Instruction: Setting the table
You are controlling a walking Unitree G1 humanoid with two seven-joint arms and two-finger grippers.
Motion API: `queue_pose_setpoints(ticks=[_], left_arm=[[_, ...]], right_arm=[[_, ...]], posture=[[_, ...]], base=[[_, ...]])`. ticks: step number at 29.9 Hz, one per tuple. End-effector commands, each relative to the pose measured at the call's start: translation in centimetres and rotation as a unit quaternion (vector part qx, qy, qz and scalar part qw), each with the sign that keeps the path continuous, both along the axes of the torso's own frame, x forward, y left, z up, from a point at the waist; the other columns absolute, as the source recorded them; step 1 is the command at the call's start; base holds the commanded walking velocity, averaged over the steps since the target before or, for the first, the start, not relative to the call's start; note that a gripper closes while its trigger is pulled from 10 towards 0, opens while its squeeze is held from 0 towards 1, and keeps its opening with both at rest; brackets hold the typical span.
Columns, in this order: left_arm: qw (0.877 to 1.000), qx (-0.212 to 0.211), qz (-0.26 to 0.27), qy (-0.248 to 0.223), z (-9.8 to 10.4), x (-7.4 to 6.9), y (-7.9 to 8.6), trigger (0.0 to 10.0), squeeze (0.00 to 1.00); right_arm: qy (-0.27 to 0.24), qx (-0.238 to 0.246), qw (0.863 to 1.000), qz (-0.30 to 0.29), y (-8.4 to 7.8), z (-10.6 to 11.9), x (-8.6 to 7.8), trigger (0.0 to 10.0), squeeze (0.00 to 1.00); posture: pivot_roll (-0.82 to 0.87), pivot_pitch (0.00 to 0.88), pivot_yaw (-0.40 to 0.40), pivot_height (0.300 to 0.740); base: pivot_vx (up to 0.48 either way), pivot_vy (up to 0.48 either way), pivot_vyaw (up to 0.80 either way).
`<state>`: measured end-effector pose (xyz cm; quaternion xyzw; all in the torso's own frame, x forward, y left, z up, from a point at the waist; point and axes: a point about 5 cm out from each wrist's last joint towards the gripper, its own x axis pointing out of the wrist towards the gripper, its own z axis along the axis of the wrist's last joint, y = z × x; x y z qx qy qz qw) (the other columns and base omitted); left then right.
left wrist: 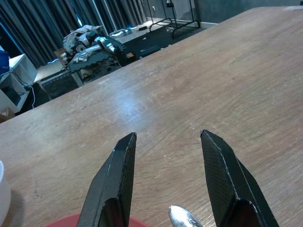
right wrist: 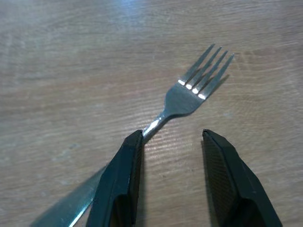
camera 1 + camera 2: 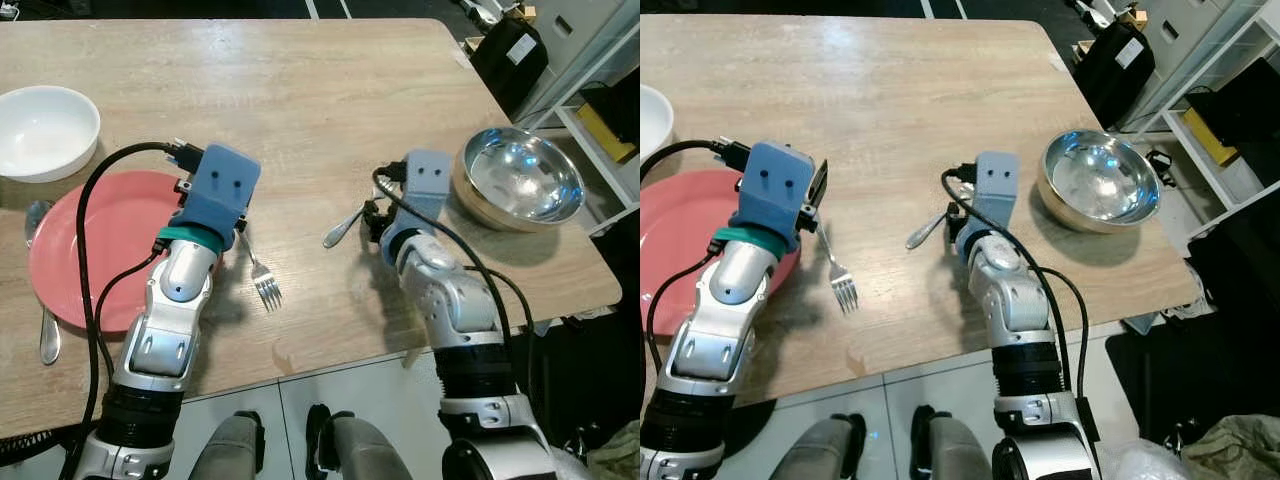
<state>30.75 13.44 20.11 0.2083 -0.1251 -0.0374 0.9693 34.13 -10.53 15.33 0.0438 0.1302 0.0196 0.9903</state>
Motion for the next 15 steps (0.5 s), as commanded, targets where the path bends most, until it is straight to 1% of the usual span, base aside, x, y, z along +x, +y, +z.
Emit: queue_pose_setpoints(ticks=[1,2,3,5,9,11,12,15], left_arm=[[1.000,0.000,-0.006,0.011,-0.5,-0.1,-0.4,10.0,0.00],[1.000,0.000,-0.006,0.012,-0.5,-0.1,-0.4,10.0,0.00],[1.000,0.000,-0.006,0.012,-0.5,-0.1,-0.4,10.0,0.00],[1.000,0.000,-0.006,0.012,-0.6,-0.1,-0.4,10.0,0.00],[1.000,0.000,-0.006,0.012,-0.6,-0.1,-0.4,10.0,0.00],[1.000,0.000,-0.007,0.012,-0.6,-0.1,-0.4,10.0,0.00],[1.000,0.000,-0.007,0.012,-0.6,-0.1,-0.4,10.0,0.00],[1.000,0.000,-0.008,0.012,-0.6,-0.1,-0.5,10.0,0.00]], right_arm=[[0.005,0.004,1.000,-0.004,0.4,-0.5,-0.5,10.0,0.00],[0.003,0.013,1.000,0.002,0.8,-0.4,-0.7,10.0,0.00],[0.003,0.013,1.000,0.002,0.8,-0.4,-0.7,10.0,0.00],[-0.003,0.021,1.000,0.008,1.4,0.0,-0.9,10.0,0.00],[-0.004,0.027,1.000,0.009,1.7,0.2,-1.1,10.0,0.00],[-0.002,0.039,0.999,0.011,2.3,0.3,-1.3,10.0,0.00],[-0.002,0.039,0.999,0.011,2.3,0.3,-1.3,10.0,0.00],[-0.002,0.044,0.999,0.018,3.1,0.4,-1.5,10.0,0.00]], posture=[[0.09,0.134,-0.093,0.740],[0.09,0.135,-0.093,0.740],[0.09,0.135,-0.093,0.740],[0.09,0.135,-0.093,0.740],[0.09,0.136,-0.093,0.740],[0.09,0.137,-0.092,0.740],[0.09,0.137,-0.092,0.740],[0.09,0.137,-0.090,0.740]], base=[[0.000,0.000,0.00],[0.000,0.000,0.00],[0.000,0.000,0.00],[0.000,0.000,0.00],[0.000,0.000,0.00],[0.000,0.000,0.00],[0.000,0.000,0.00],[0.000,0.000,0.00]])
